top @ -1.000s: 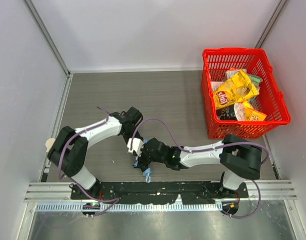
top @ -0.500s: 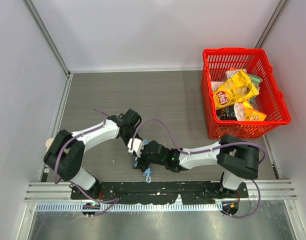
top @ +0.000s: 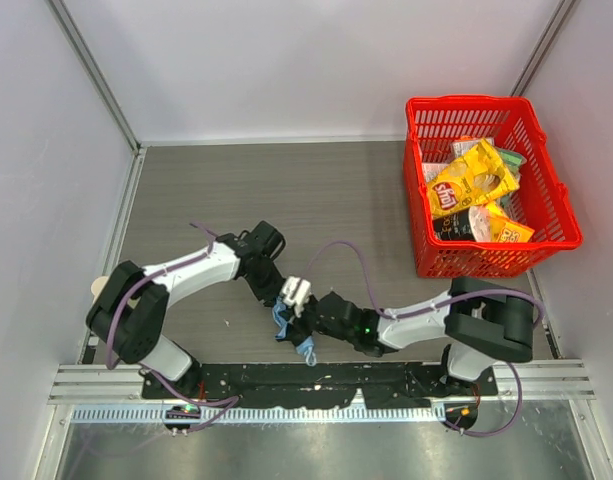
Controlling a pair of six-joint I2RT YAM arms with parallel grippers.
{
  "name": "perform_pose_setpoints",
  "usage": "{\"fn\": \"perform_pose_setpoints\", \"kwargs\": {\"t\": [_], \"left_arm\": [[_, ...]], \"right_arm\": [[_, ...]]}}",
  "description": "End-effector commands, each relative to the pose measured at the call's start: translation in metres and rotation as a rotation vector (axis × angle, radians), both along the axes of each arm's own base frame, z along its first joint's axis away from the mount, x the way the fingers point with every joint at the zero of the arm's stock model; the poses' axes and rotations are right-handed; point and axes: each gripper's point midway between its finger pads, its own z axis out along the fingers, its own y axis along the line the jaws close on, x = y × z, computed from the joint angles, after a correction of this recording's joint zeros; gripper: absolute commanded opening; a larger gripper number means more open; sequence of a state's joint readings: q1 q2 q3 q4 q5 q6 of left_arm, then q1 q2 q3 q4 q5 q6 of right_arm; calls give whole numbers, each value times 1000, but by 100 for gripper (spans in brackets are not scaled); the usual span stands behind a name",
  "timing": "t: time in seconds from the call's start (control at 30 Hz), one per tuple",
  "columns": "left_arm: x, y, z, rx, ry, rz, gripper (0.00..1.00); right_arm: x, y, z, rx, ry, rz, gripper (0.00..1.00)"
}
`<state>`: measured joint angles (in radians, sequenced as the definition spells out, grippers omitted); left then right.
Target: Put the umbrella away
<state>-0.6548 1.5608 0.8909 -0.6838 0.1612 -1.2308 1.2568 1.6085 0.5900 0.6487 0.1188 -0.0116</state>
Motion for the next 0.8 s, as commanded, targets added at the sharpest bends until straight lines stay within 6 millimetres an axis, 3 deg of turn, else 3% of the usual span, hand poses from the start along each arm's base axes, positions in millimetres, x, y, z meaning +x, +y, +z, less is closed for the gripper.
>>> {"fn": "perform_pose_setpoints", "kwargs": {"t": [0.0, 0.17, 0.3, 0.33, 0.37, 0.4, 0.43, 0.47, 0.5, 0.63, 0.77], "left_arm": [[-44, 41, -44, 201, 137, 2, 0], [-48, 42, -46, 195, 146, 12, 0], [-51, 44, -47, 195, 150, 10, 0], [-51, 44, -48, 196, 149, 10, 0], [-50, 44, -48, 197, 150, 10, 0], [-50, 43, -48, 195, 151, 10, 0], [-50, 43, -49, 198, 151, 7, 0], [-50, 42, -49, 195, 153, 8, 0], [-51, 42, -49, 195, 155, 6, 0], [-48, 44, -45, 199, 140, 8, 0], [-48, 44, -42, 197, 132, 12, 0]], "right_arm": [[-17, -33, -5, 137, 58, -71, 1], [-8, -29, -15, 53, -25, -84, 1], [-25, -22, -16, -54, -137, -29, 1], [-30, -26, -29, -130, -159, -26, 1], [-36, -17, -24, -154, -197, -2, 1], [-35, -22, -35, -231, -228, -18, 3], [-37, -14, -28, -249, -273, -15, 4], [-35, -19, -39, -324, -291, -24, 5], [-33, -14, -36, -332, -303, -30, 6], [-31, -21, -52, -410, -306, -36, 7], [-53, -14, -69, -445, -205, 81, 9]]}}
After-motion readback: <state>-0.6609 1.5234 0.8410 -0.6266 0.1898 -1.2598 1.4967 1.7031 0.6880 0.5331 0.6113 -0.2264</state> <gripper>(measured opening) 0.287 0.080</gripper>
